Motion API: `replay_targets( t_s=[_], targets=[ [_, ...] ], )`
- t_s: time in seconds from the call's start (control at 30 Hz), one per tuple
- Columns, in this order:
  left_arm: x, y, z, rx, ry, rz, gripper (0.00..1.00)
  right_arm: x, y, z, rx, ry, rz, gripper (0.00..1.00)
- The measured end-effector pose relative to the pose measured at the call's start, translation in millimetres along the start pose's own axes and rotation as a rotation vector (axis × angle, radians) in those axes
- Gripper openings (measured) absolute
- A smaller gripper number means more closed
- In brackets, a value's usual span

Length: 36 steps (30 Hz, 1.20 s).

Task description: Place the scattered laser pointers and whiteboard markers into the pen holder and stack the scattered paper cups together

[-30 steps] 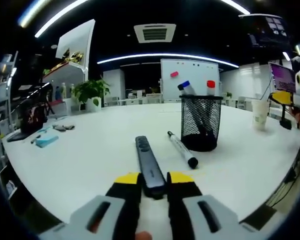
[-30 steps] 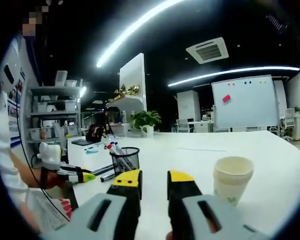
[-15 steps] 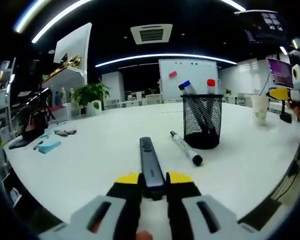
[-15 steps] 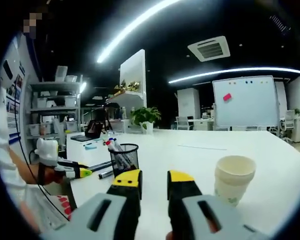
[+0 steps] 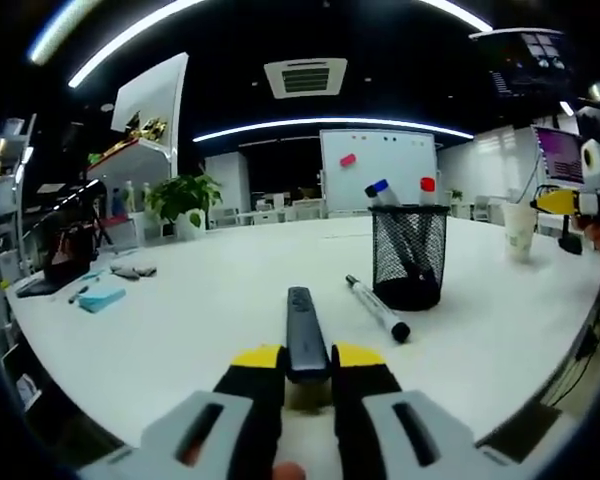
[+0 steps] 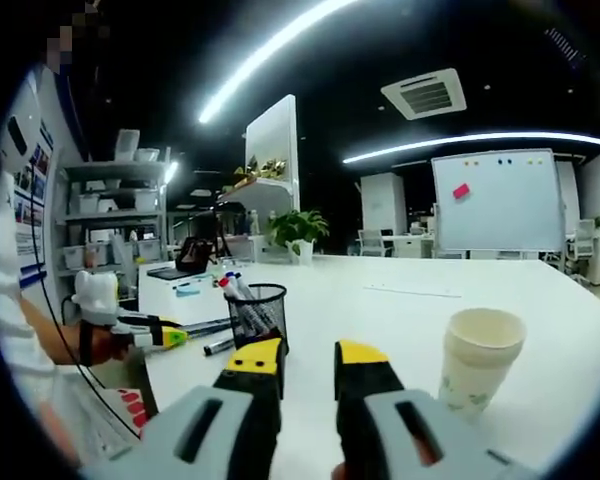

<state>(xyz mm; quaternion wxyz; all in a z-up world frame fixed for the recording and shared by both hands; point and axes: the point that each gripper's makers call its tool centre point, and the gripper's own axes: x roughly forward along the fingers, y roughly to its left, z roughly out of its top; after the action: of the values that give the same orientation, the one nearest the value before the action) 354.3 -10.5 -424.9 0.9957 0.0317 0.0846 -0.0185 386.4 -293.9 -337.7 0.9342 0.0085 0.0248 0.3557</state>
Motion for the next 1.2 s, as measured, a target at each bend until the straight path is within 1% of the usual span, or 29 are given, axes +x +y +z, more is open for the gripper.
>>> replay_targets(
  t_s=[0.13,0.2,0.3,0.4,0.5,0.63,0.8,0.97,1.03,1.2],
  targets=[
    [-0.9,2.1,2.1,-0.001,-0.009,0.005,0.19,0.6,2.2,-1.6,0.000,0.003,0.003,0.19],
    [-1.1,2.4,4.0,-0.019,-0.012,0.004,0.19,0.9,3.4,-3.5,0.001,0.008,0.006,0.19],
    [-1.4,3.1,6.2,-0.013,-0.020,0.002,0.19,1.0,4.4,-5.5,-0.001,0.015,0.008,0.19],
    [-2.5,5.4,11.7,-0.040,-0.022,-0.002,0.19,0.0,3.5,-5.0,0.001,0.013,0.004,0.19],
    [-2.7,6.1,14.9,-0.037,-0.025,0.000,0.19,-0.9,2.0,-5.5,0.003,0.014,-0.001,0.19],
    [-2.5,7.0,14.1,-0.035,-0.023,-0.002,0.19,-1.3,0.9,-7.8,0.003,0.022,-0.007,0.19],
    [-3.3,4.9,14.1,-0.020,-0.014,-0.024,0.19,0.1,2.4,-9.3,0.003,0.025,-0.005,0.19],
    [-5.7,2.1,18.5,0.003,-0.032,-0.036,0.19,1.9,3.4,-11.6,0.003,0.033,-0.003,0.19],
    [-5.8,1.9,20.0,-0.002,-0.037,-0.040,0.19,1.9,3.5,-12.0,0.003,0.034,-0.003,0.19],
    [-7.1,0.5,29.0,0.006,-0.058,-0.044,0.19,1.8,3.2,-12.2,0.007,0.033,-0.006,0.19]
  ],
)
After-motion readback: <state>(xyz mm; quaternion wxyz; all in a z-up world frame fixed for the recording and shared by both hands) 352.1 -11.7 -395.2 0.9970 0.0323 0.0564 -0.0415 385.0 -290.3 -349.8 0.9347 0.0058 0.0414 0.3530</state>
